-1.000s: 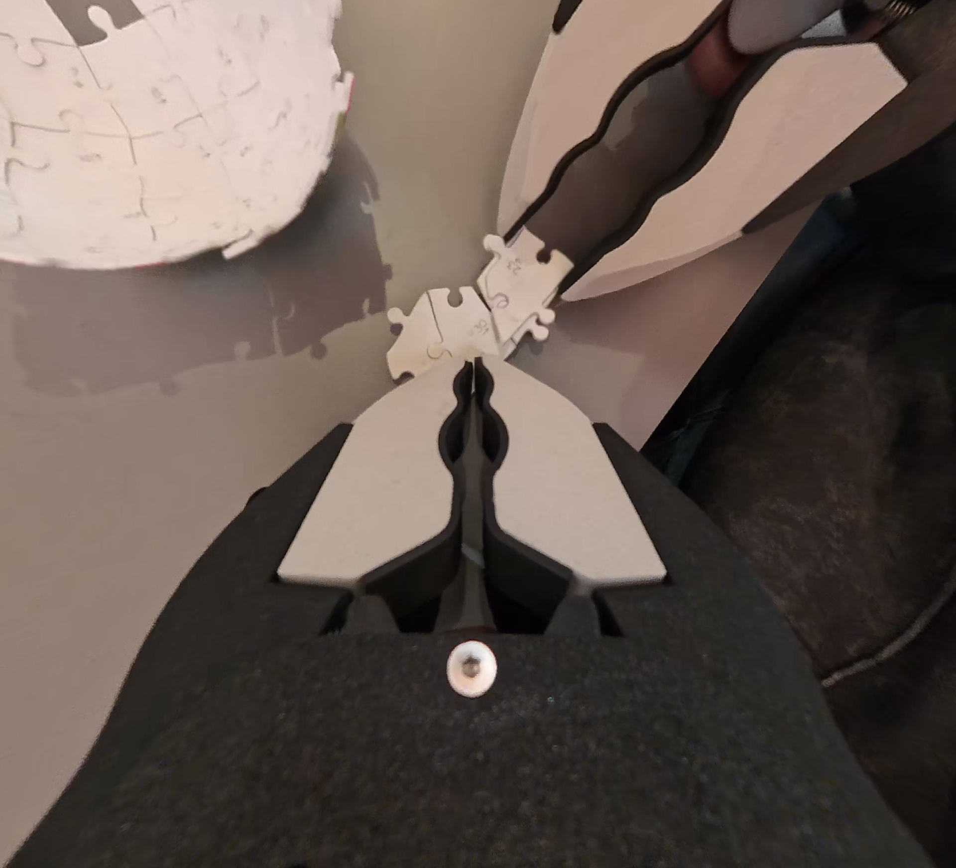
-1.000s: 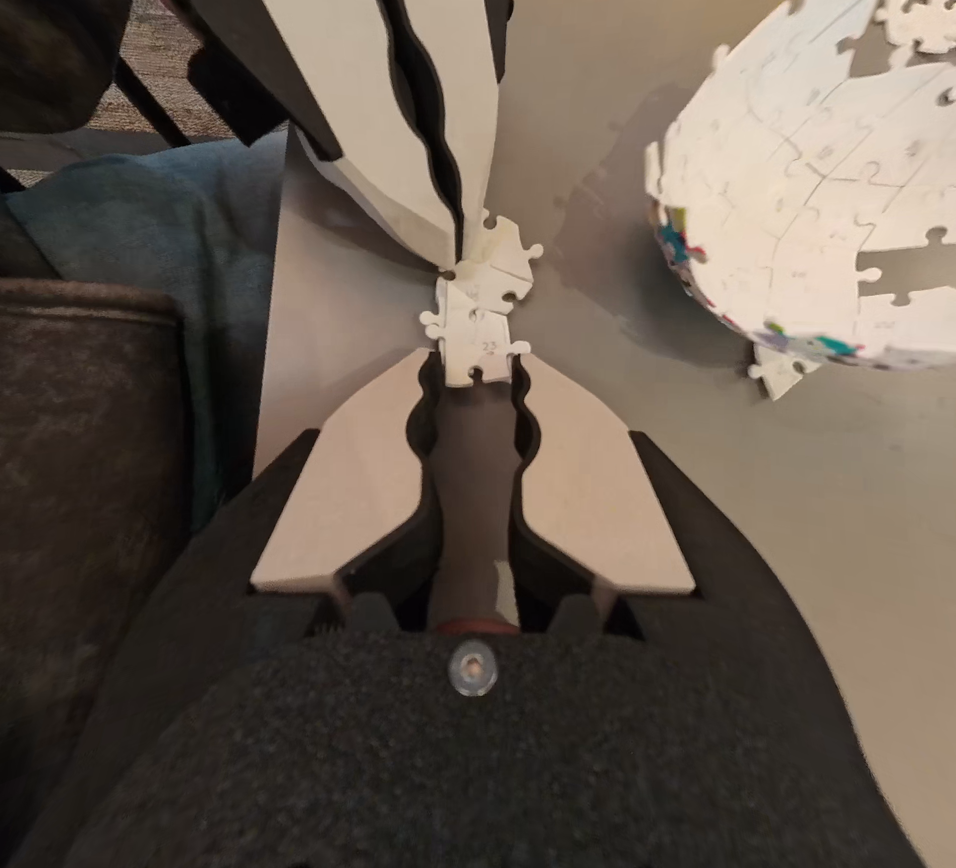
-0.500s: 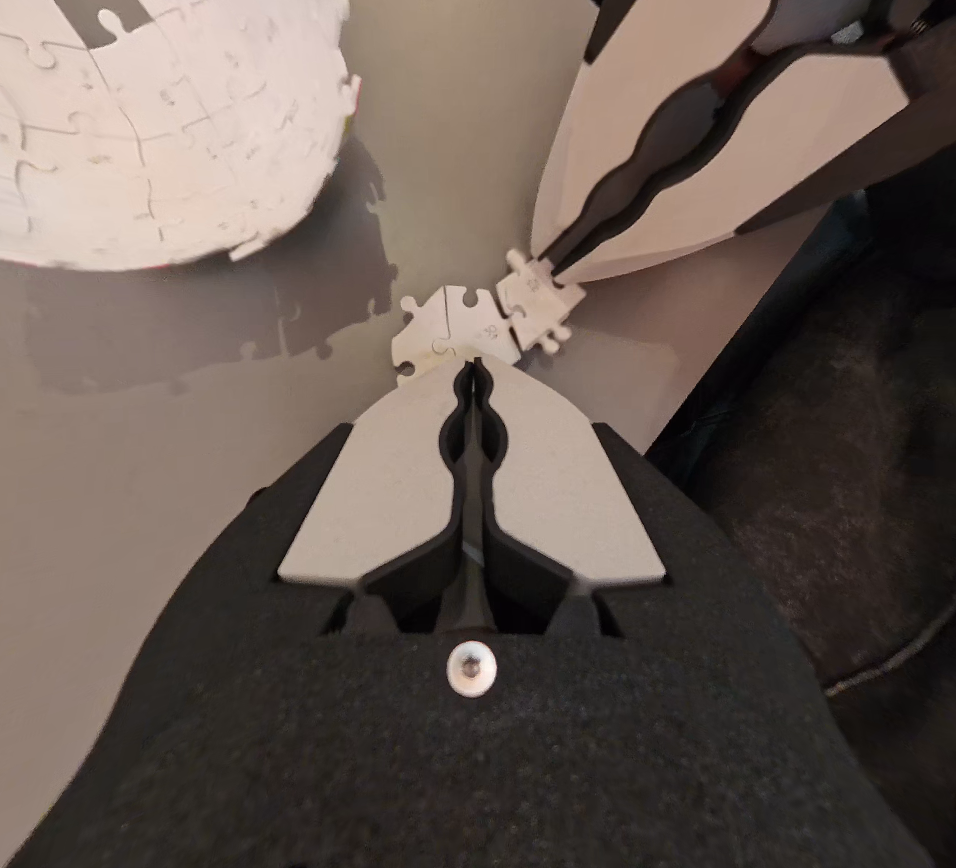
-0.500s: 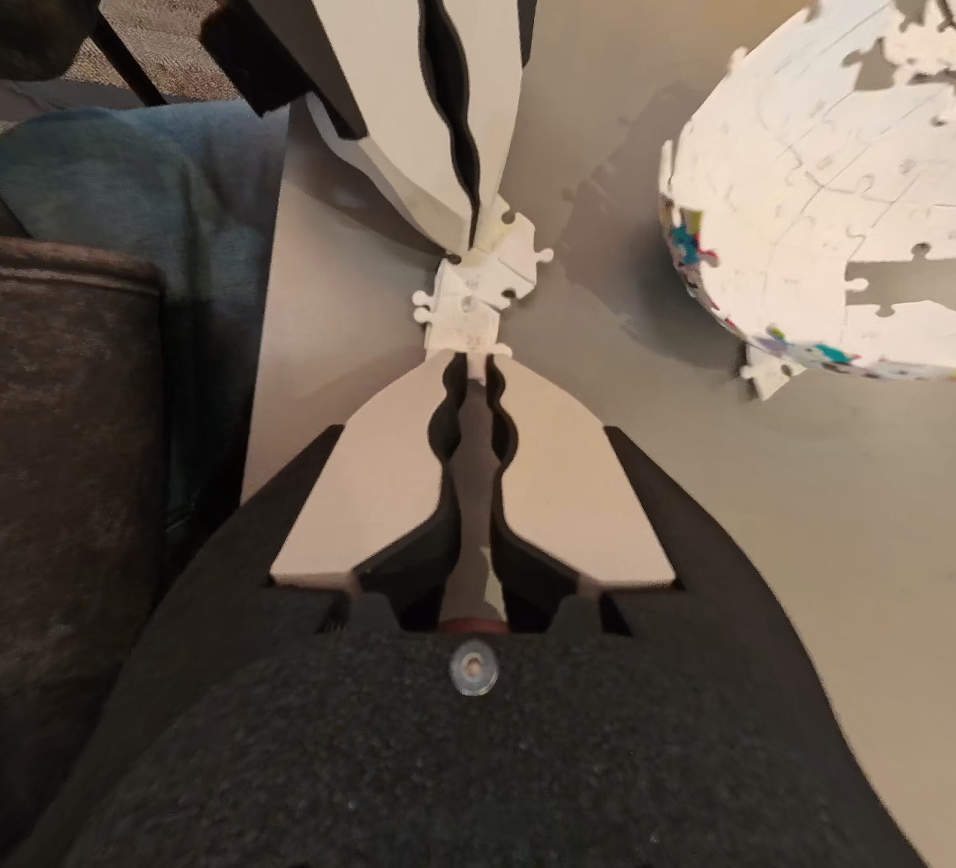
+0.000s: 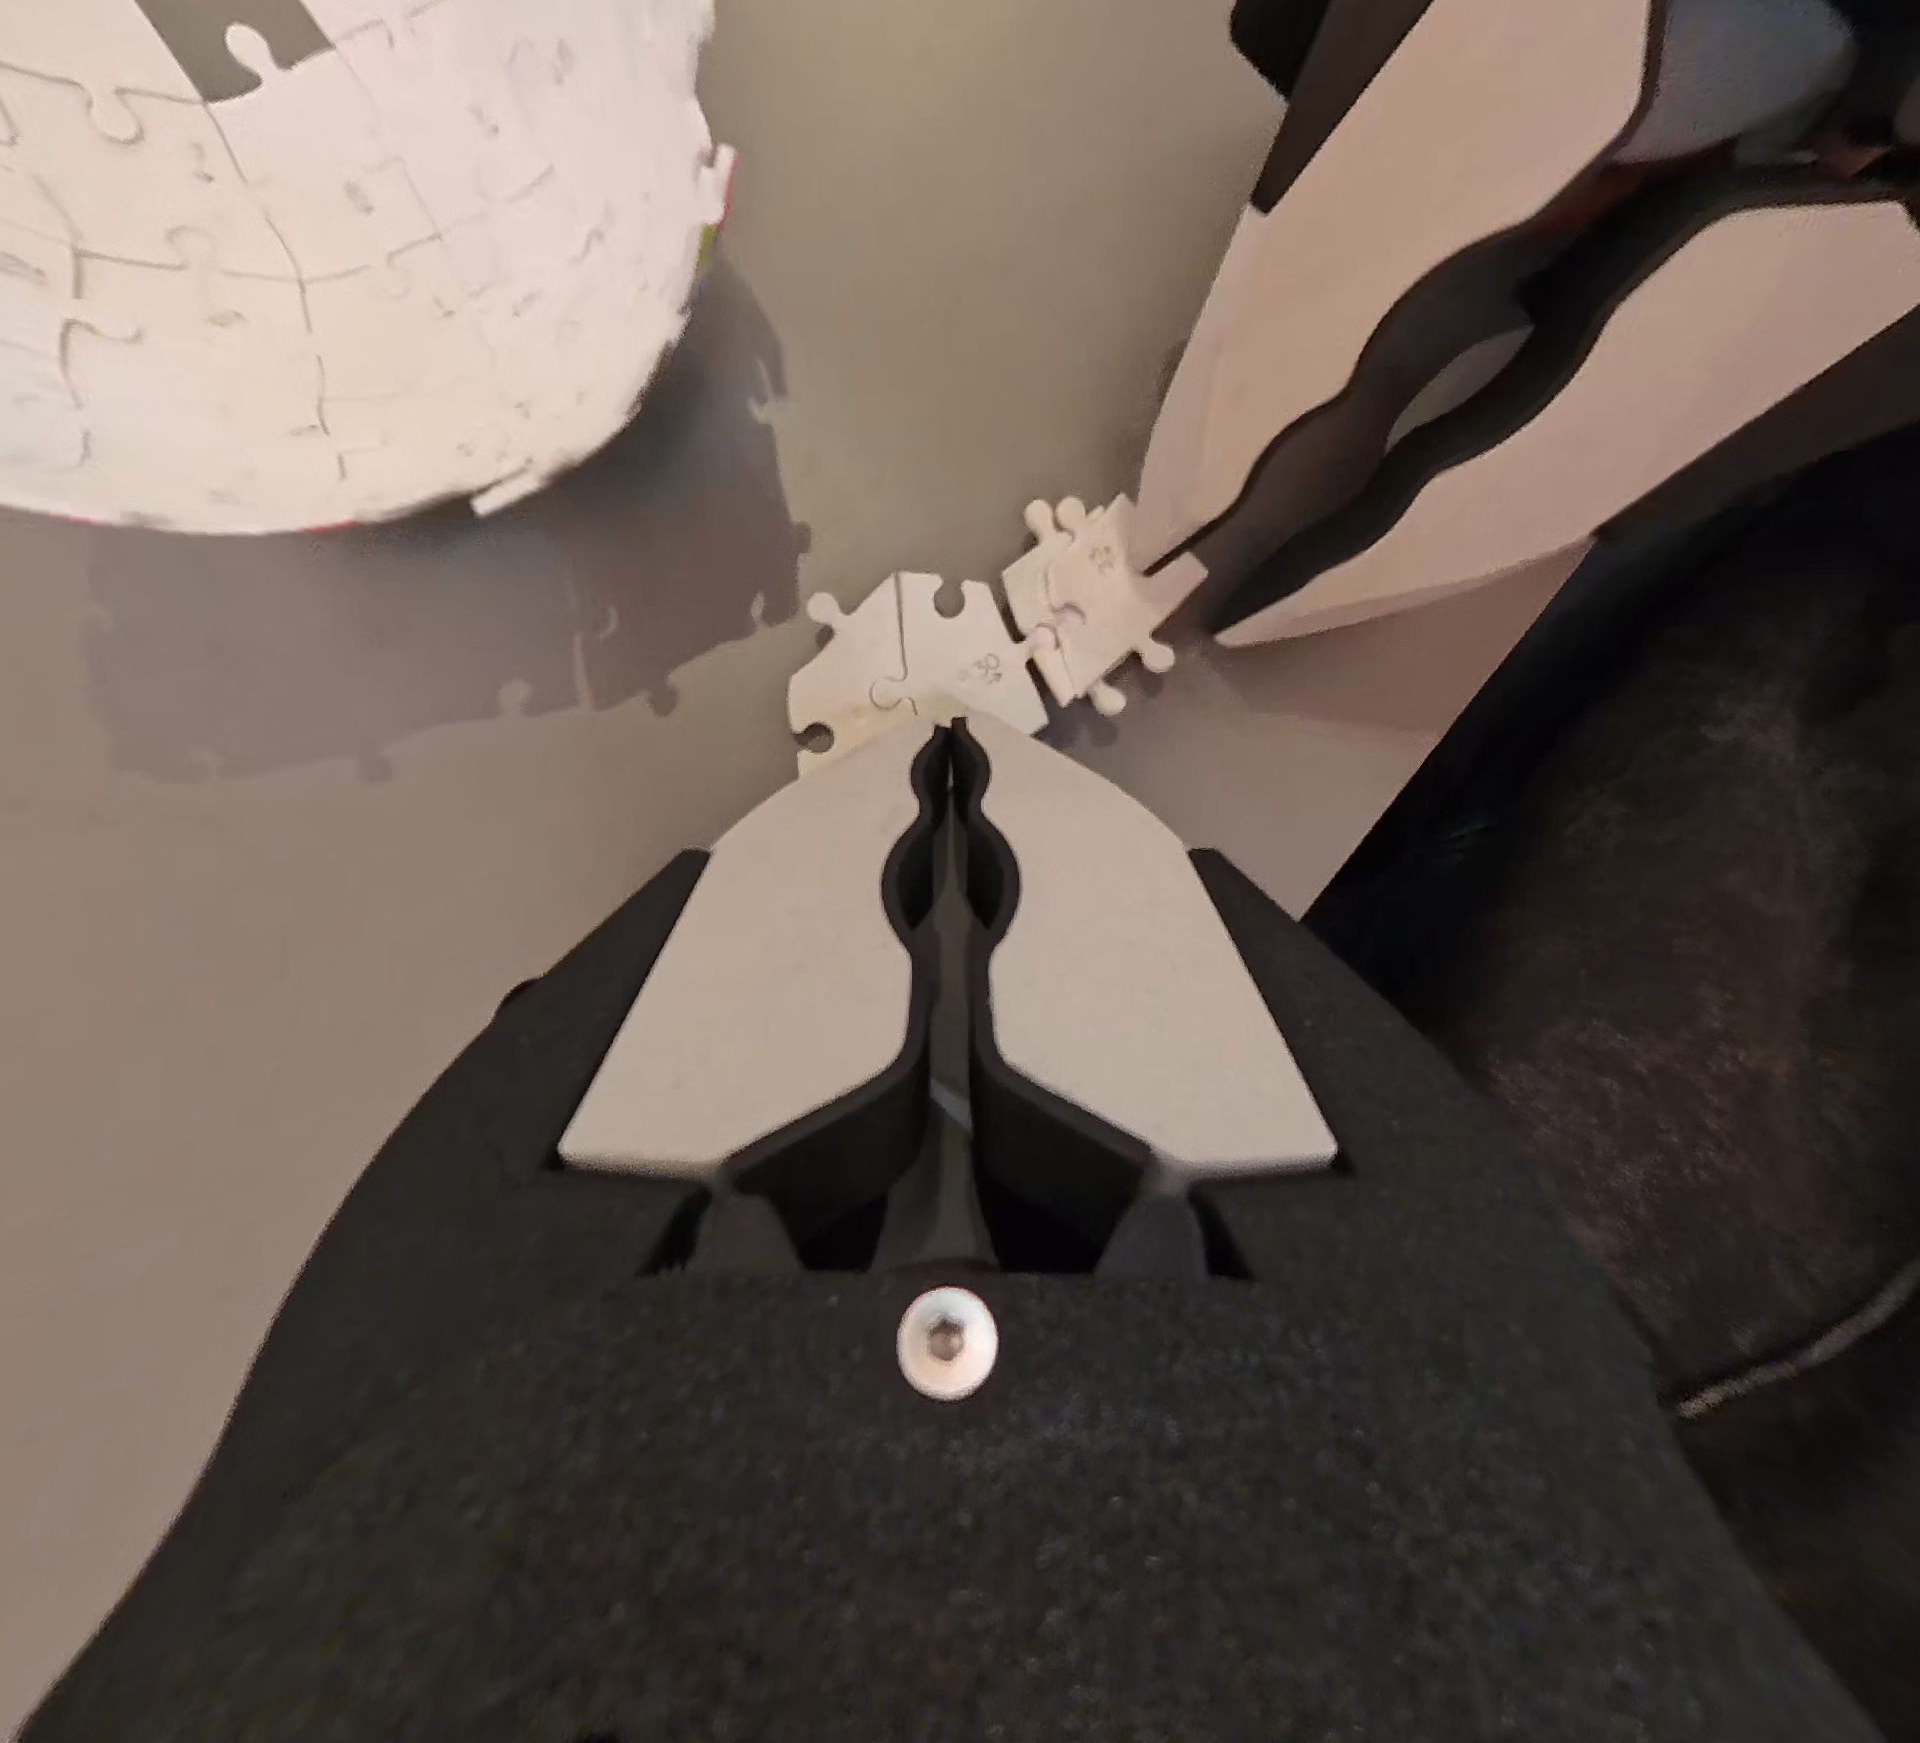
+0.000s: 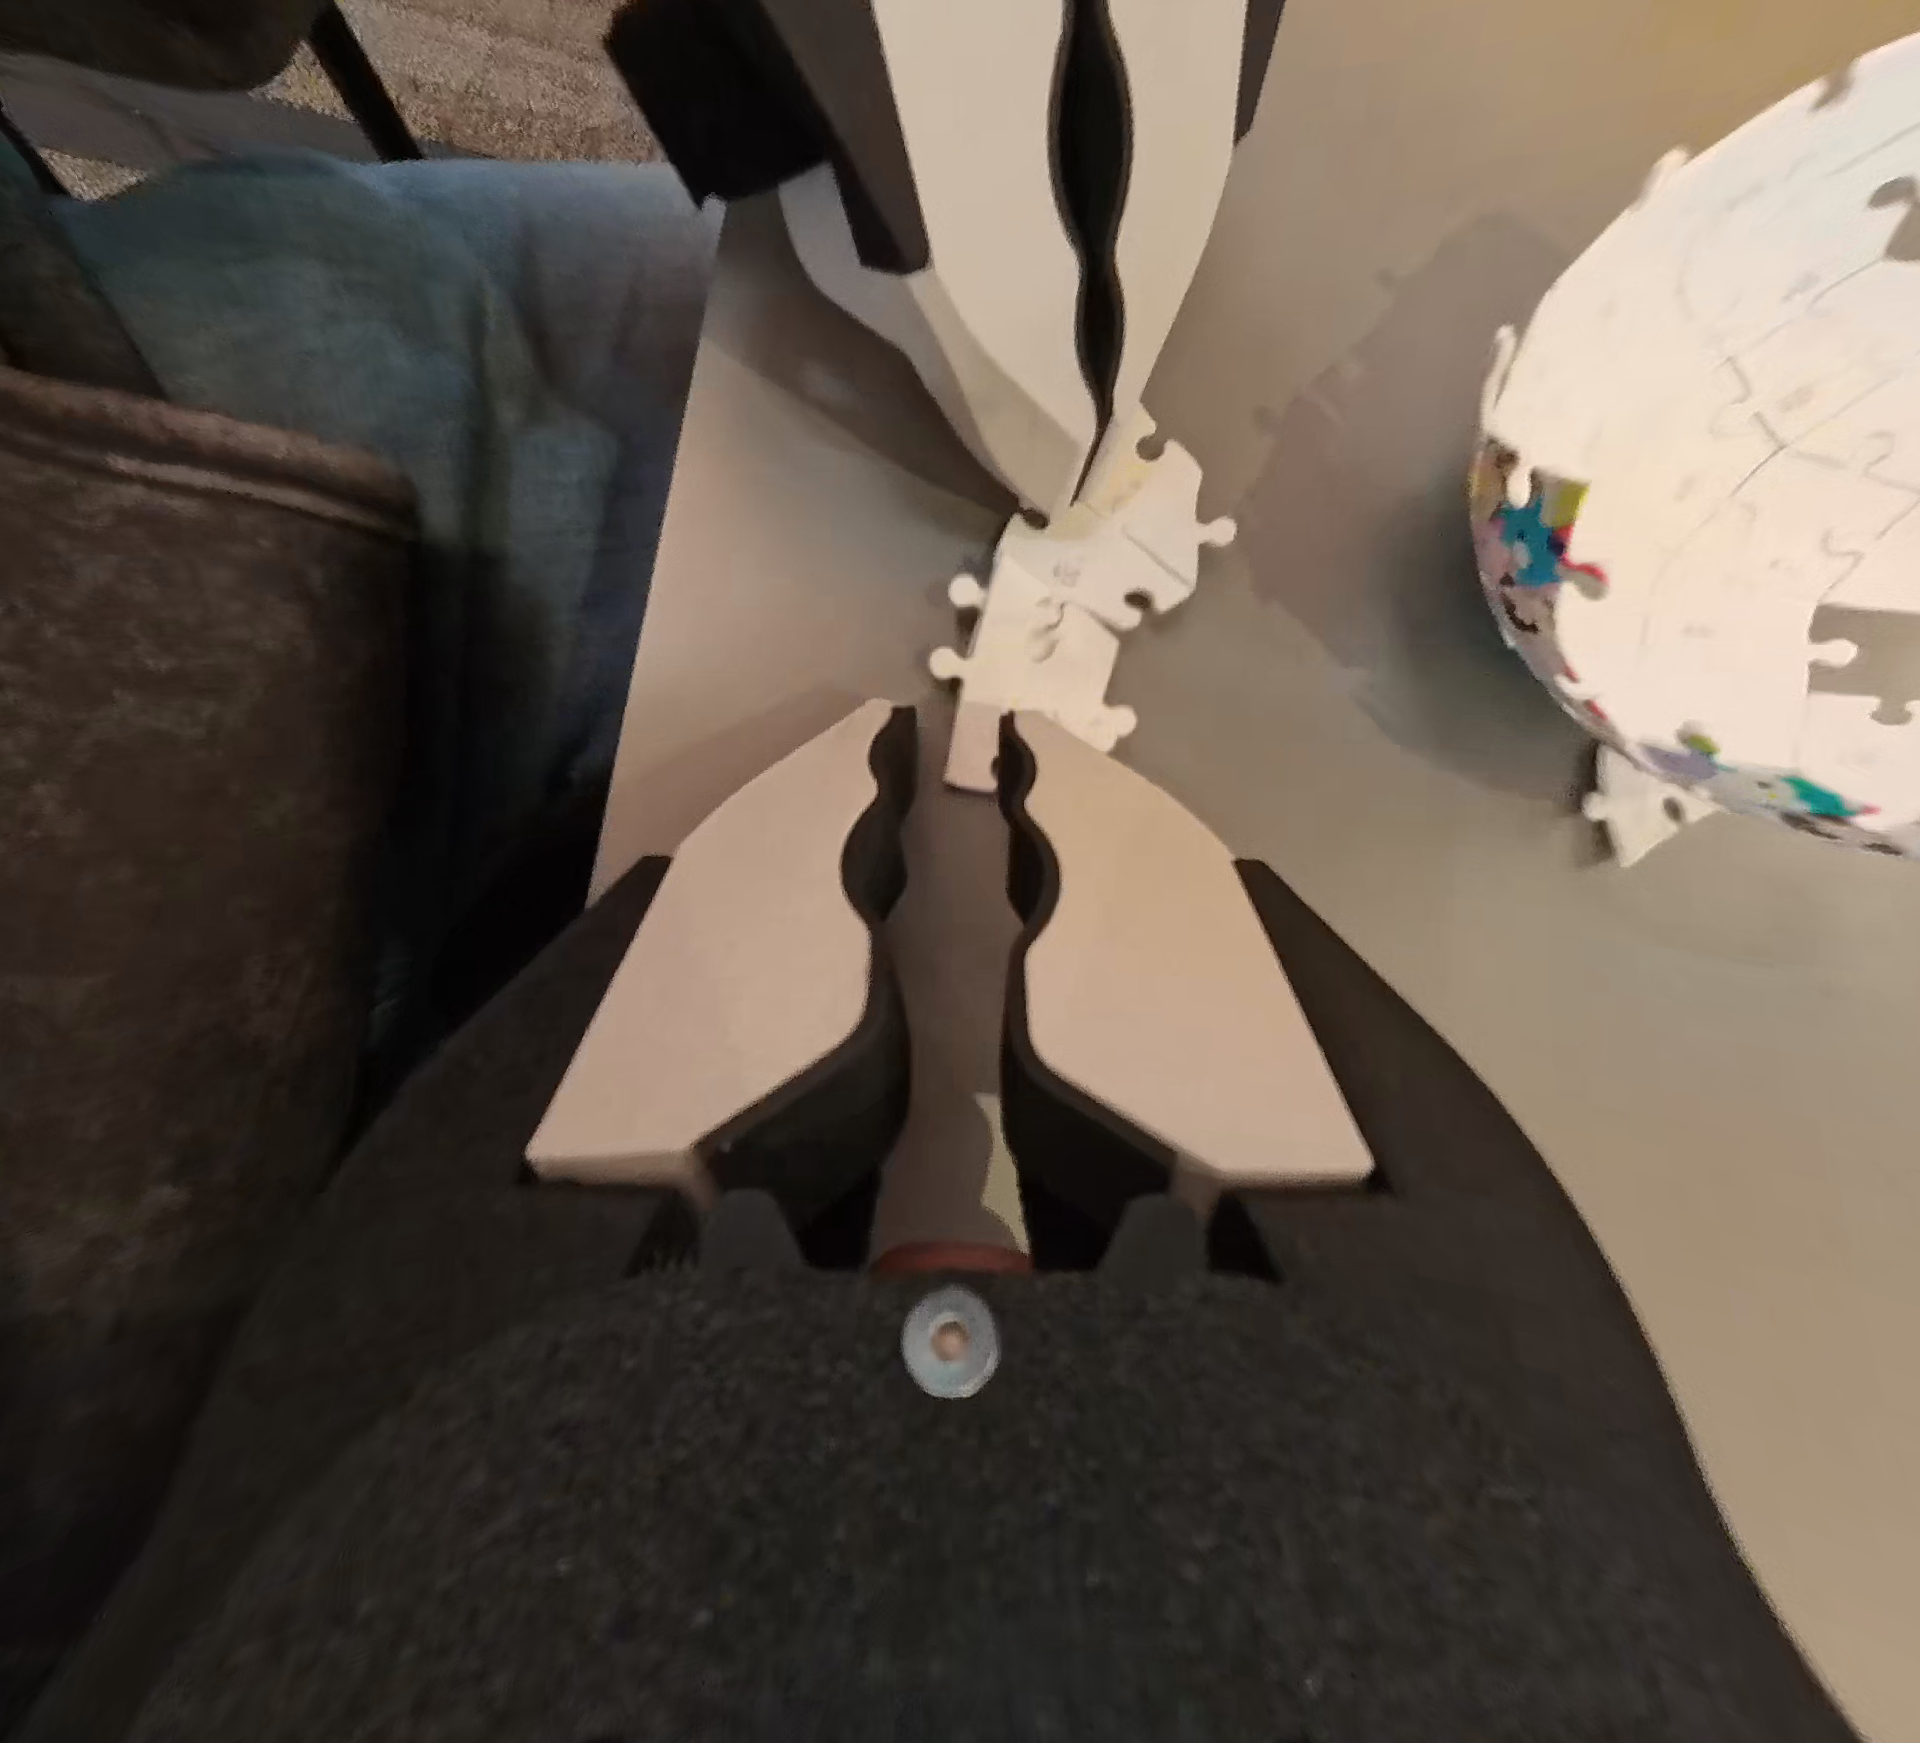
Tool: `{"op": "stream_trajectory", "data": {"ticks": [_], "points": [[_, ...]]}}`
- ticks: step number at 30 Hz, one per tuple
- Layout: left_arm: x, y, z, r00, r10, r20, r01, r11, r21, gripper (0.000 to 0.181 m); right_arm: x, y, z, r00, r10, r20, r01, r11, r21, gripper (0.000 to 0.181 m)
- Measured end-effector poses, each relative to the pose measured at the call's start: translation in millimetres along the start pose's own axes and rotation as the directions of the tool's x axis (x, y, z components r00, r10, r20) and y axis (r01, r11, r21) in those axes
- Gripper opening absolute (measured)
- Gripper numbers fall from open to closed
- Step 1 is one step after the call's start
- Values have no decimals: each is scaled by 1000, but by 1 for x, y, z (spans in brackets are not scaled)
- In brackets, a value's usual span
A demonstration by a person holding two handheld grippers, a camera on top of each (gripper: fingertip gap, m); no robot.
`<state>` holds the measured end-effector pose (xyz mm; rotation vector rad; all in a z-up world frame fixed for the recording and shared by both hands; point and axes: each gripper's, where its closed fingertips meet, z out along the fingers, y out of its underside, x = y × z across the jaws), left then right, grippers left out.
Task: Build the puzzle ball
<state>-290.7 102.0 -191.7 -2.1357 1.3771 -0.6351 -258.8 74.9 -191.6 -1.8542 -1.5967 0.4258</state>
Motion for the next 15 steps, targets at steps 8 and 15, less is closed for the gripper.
{"op": "stream_trajectory", "data": {"ticks": [8,15], "points": [[-1,0,0,1000,8,13,-8,1000,-4,0,-1,19,-17,998,62,2,-62,996,-58,18],[-4,2,-2,999,18,42,-18,1000,-9,4,12,19,-11,994,110,11,-110,994,-20,35]]}}
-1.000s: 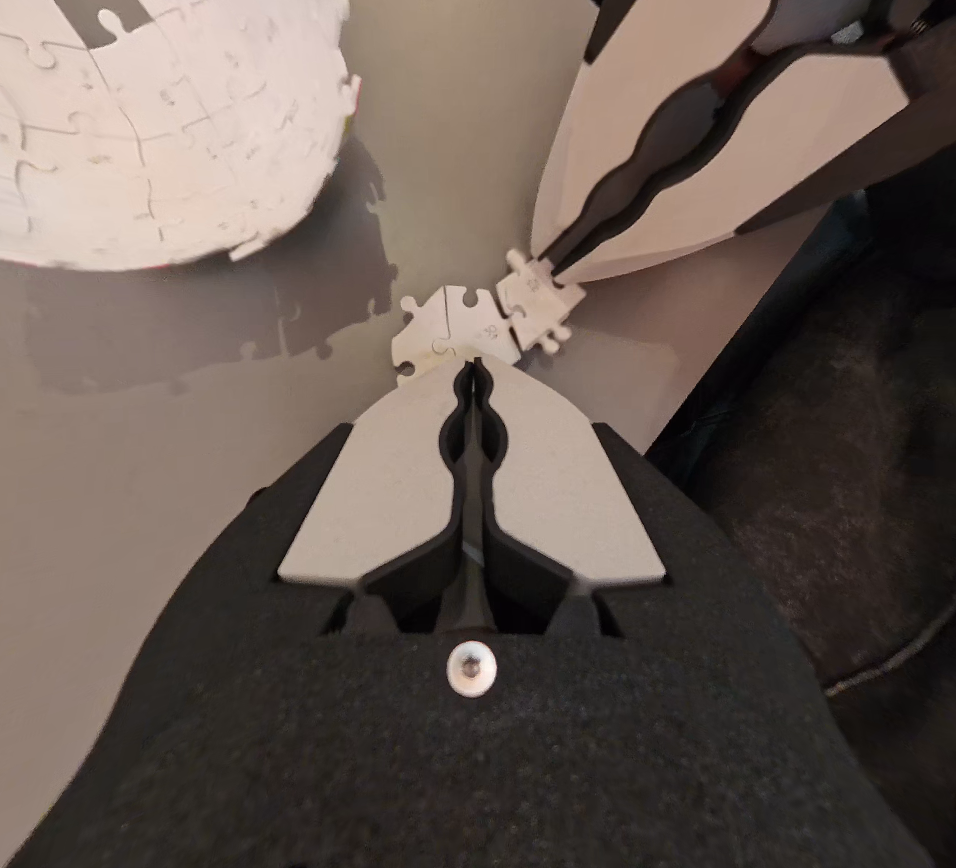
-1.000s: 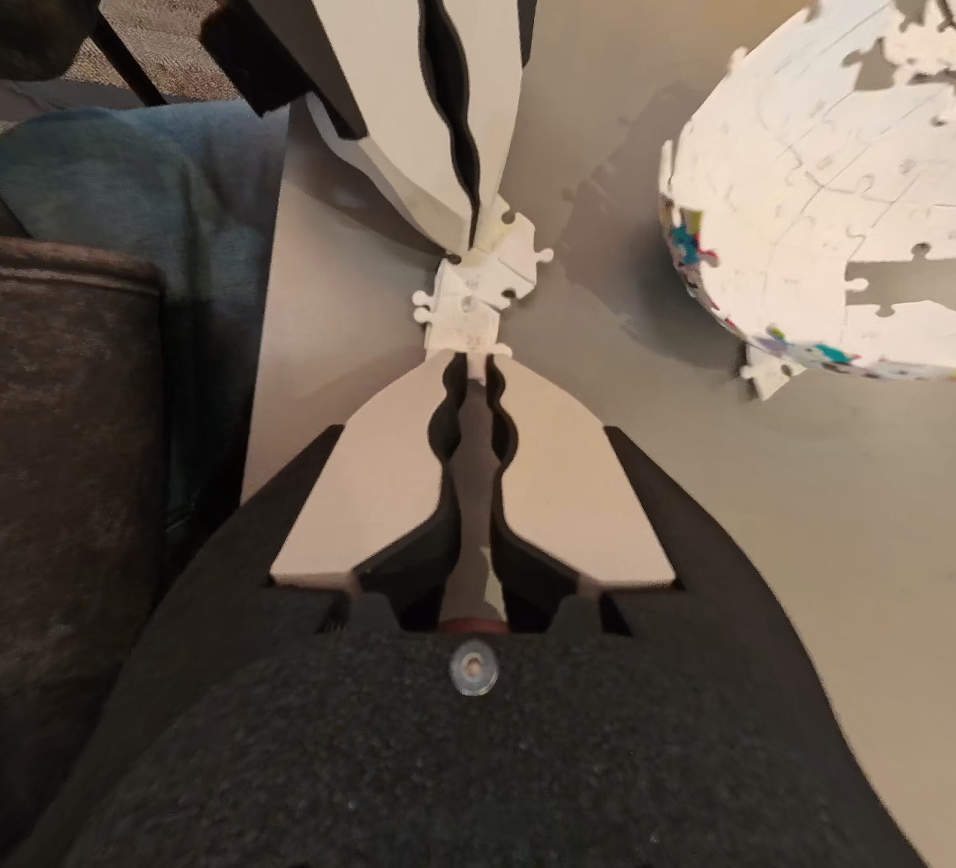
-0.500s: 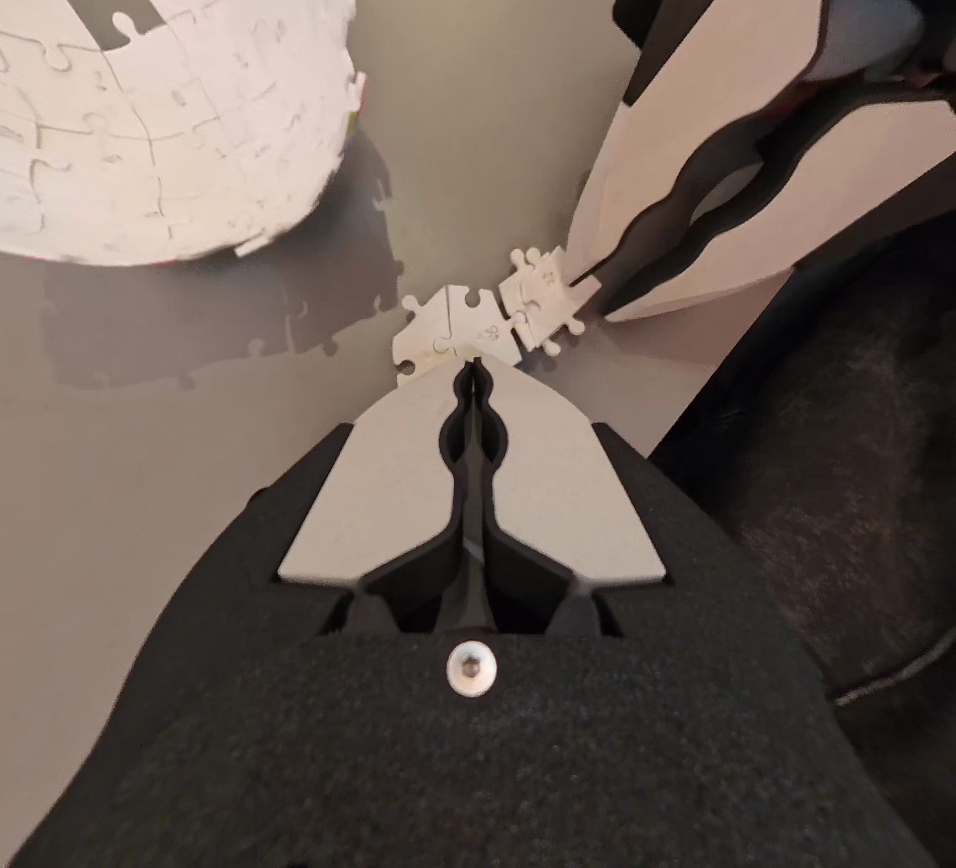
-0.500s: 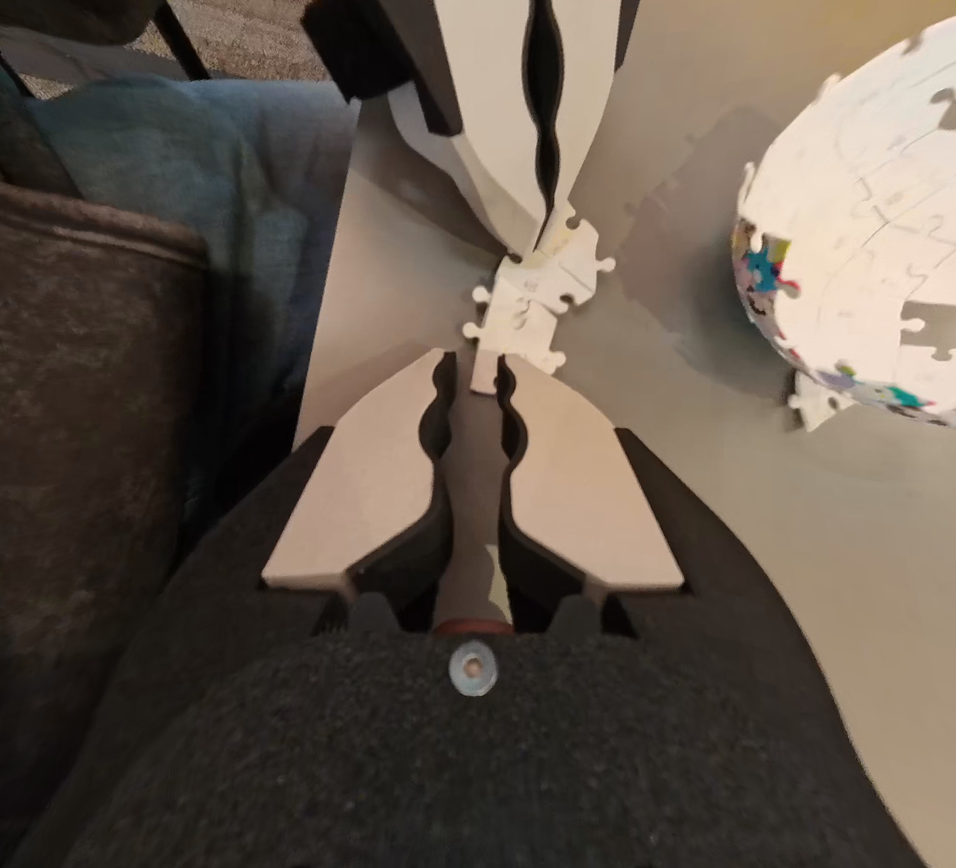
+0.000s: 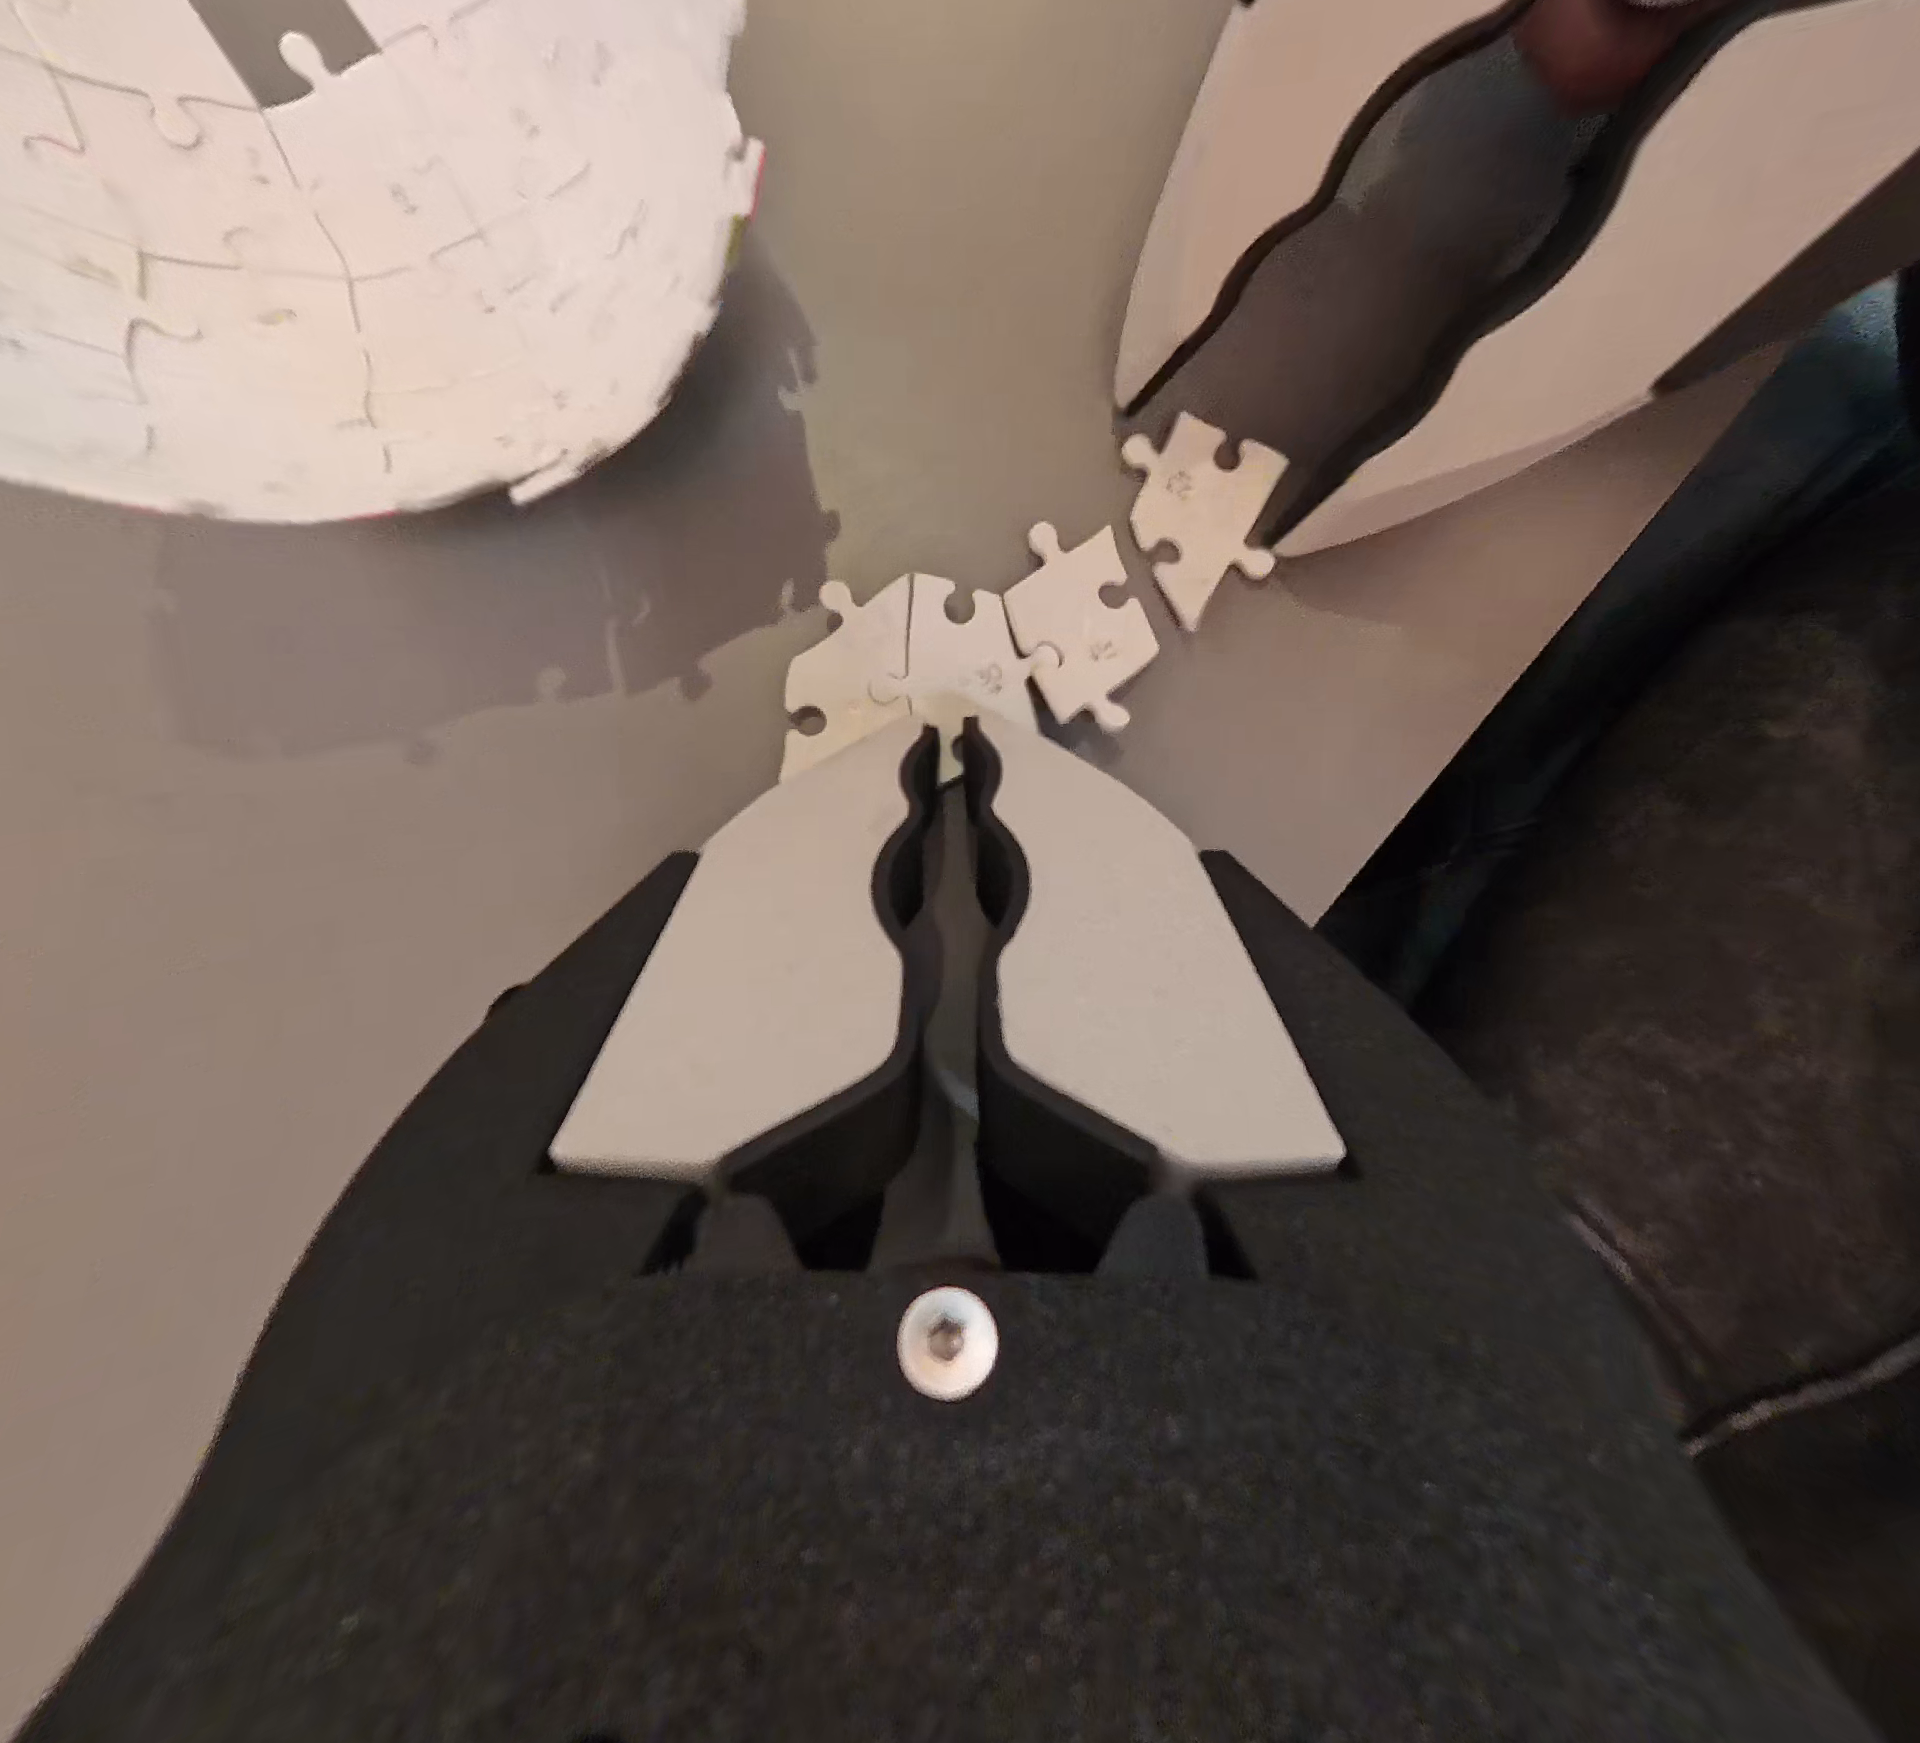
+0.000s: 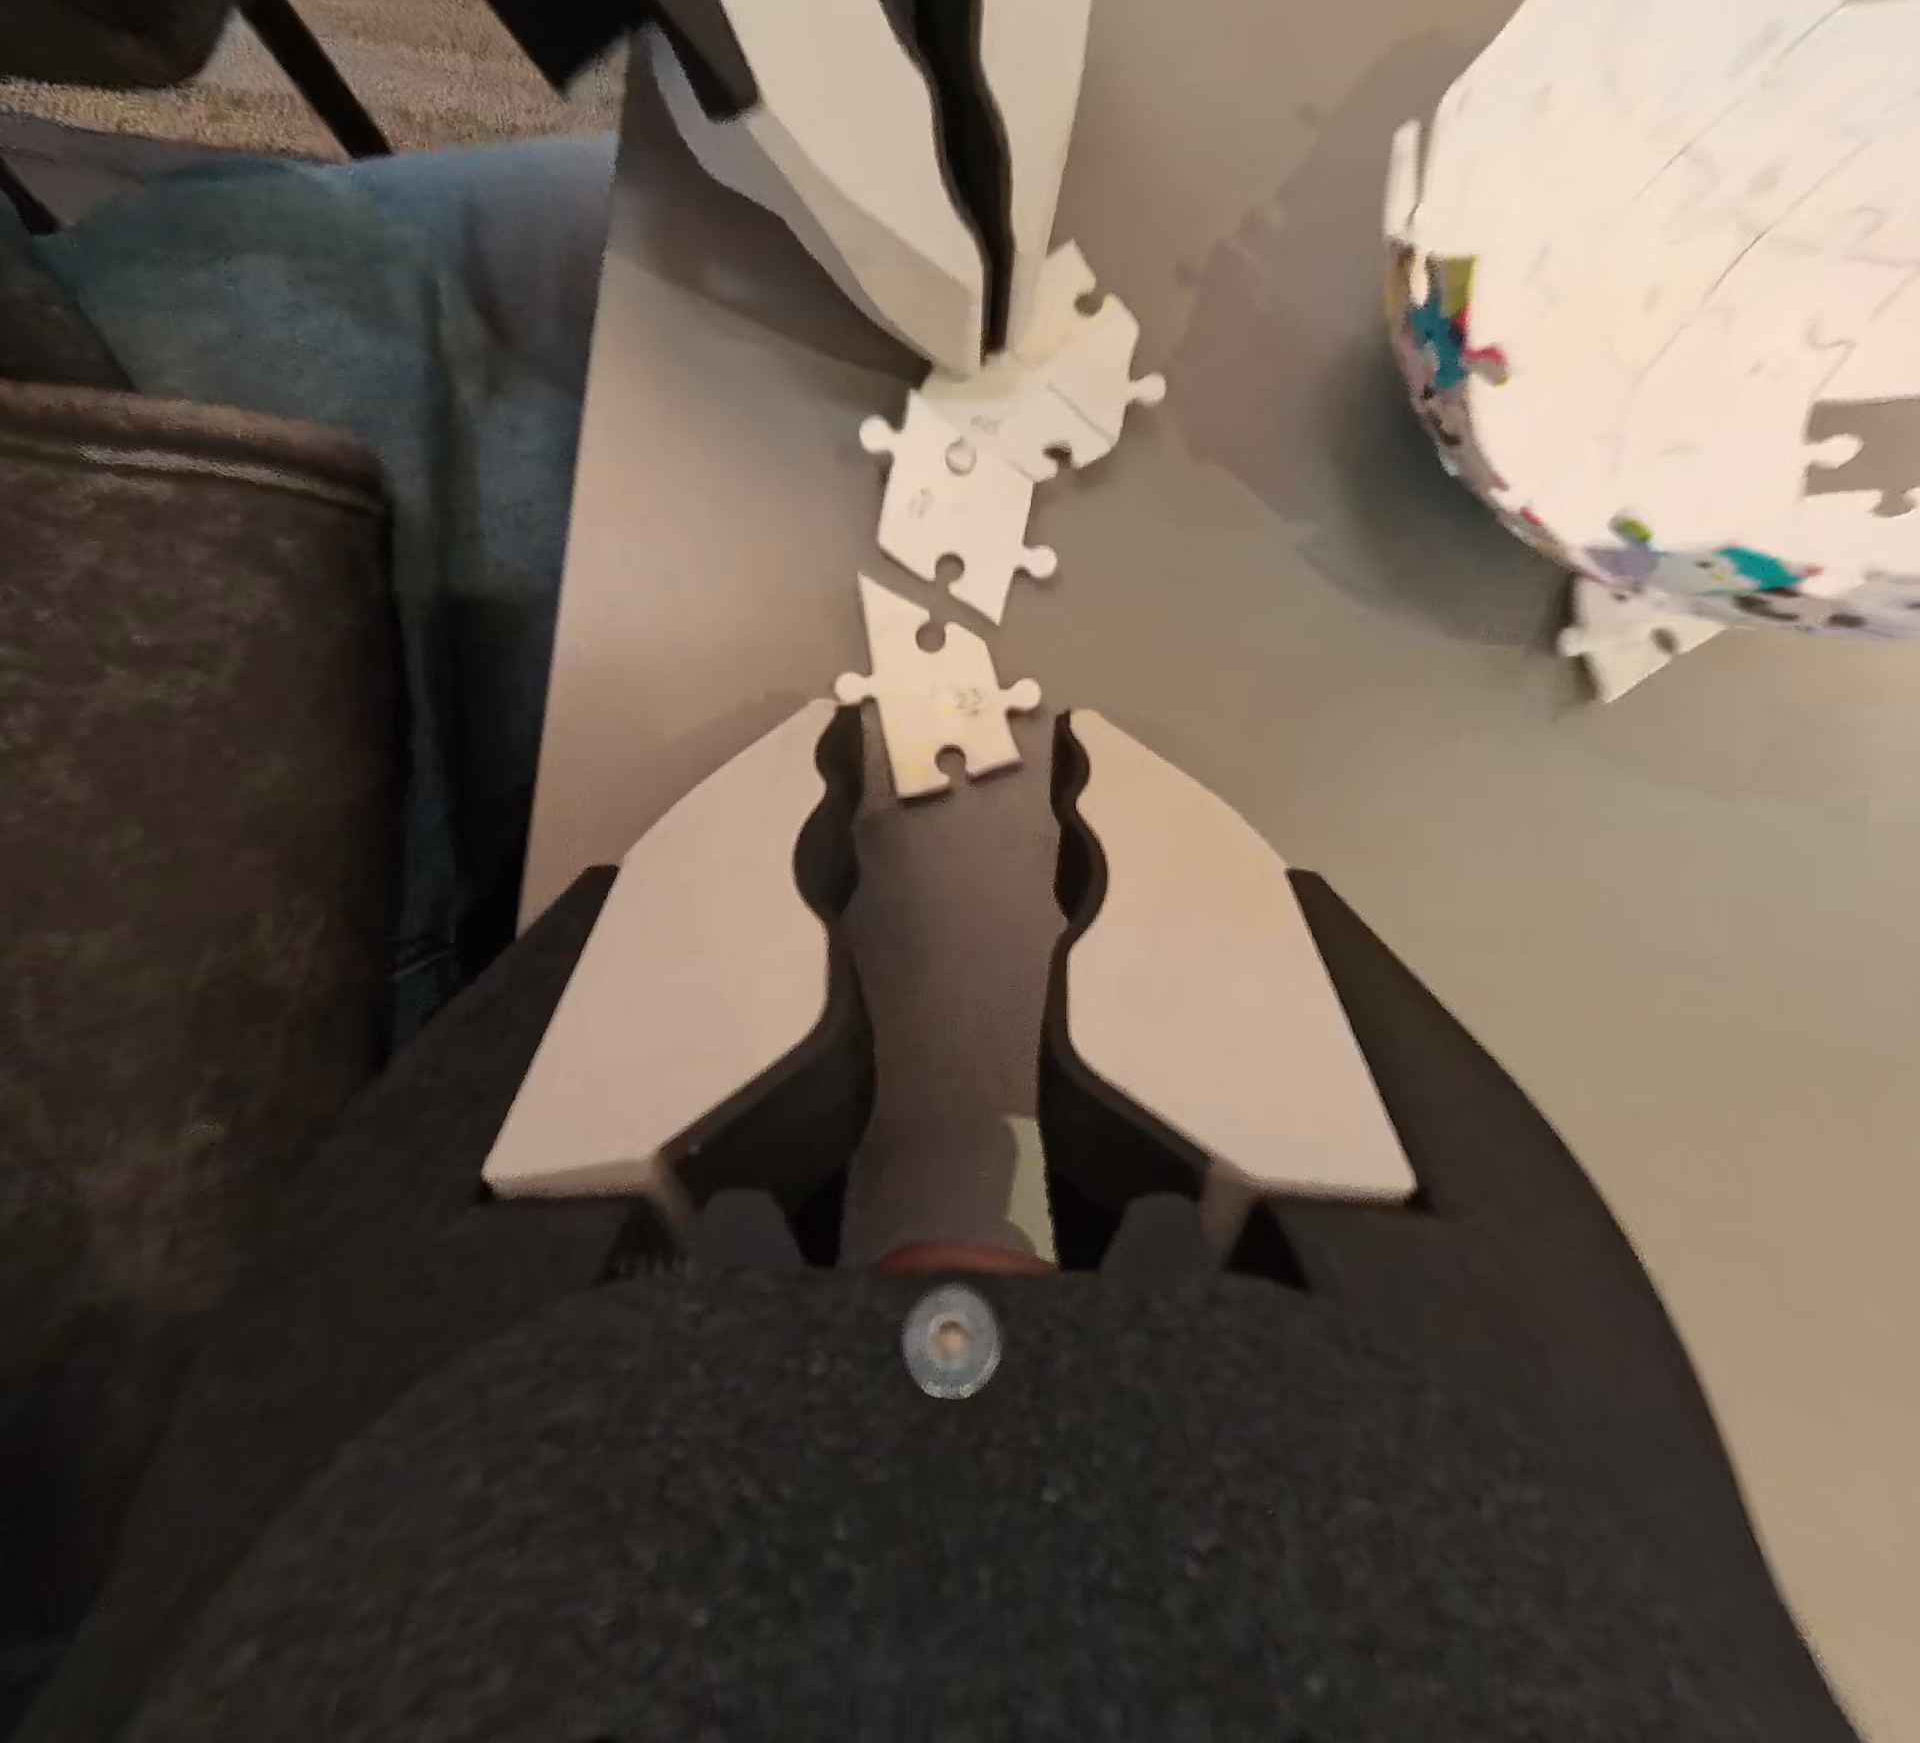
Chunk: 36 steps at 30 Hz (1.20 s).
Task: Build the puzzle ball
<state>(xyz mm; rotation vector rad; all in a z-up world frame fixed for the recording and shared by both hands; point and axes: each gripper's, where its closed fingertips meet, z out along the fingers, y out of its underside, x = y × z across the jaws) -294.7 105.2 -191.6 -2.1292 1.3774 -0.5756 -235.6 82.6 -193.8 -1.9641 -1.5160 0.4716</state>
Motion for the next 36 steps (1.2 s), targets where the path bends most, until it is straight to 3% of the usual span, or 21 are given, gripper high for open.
{"op": "stream_trajectory", "data": {"ticks": [7,12,22,27,36], "points": [[1,-7,-9,1000,-16,-5,16,999,50,9,-8,1,1,999,38,36,-39,999,33,30],[18,-21,-15,988,-80,-132,96,988,122,11,-7,1,0,1000,24,-16,-23,999,24,30],[26,-24,-8,979,-108,-175,129,985,117,18,2,-9,-7,996,53,-68,-47,995,87,30],[37,-43,-14,923,-198,-330,264,949,169,19,6,-36,-22,990,49,-130,-19,975,221,30],[33,-52,-25,817,-315,-483,445,877,182,19,15,-44,-29,973,35,-229,24,968,248,30]]}}
